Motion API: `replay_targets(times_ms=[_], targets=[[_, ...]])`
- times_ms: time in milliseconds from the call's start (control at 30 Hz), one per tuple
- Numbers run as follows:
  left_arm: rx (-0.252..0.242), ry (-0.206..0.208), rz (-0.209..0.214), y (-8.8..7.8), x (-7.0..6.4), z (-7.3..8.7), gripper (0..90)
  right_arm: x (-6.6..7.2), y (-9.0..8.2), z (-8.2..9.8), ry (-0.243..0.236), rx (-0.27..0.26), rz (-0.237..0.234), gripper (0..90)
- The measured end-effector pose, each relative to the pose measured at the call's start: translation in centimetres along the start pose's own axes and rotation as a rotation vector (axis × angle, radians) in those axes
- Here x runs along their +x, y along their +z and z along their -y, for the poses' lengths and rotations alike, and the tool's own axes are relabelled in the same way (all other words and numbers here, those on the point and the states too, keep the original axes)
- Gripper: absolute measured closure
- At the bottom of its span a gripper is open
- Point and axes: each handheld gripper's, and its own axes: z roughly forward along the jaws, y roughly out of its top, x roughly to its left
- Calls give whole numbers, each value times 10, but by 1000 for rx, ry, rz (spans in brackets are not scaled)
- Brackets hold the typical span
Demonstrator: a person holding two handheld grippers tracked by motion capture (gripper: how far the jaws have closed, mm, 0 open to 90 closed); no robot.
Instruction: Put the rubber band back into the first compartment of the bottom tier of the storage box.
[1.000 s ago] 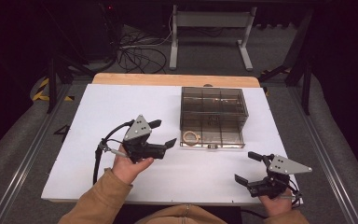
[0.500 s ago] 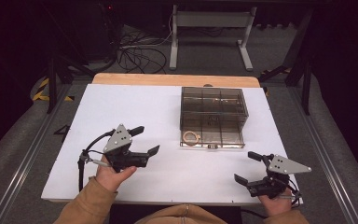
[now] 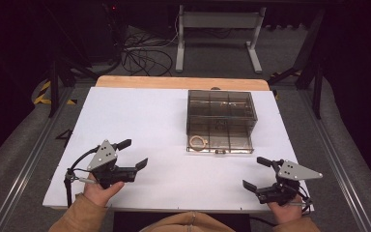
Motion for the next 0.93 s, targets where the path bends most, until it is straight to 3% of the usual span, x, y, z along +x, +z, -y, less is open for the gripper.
replay_targets(times_ms=[167,367,500,933], targets=[[1,-21,-16,-9,7,15,156,-1,-1,1,6,-1,3,36],[24,-9,-52,-20,13,34,153,-3,-1,1,16,-1,4,35],[39,-14,-51,-27,13,47,151,-3,0,1,18,1,3,33],[29,-62,-40,-36,13,51,132,-3,3,1,16,8,-6,31]])
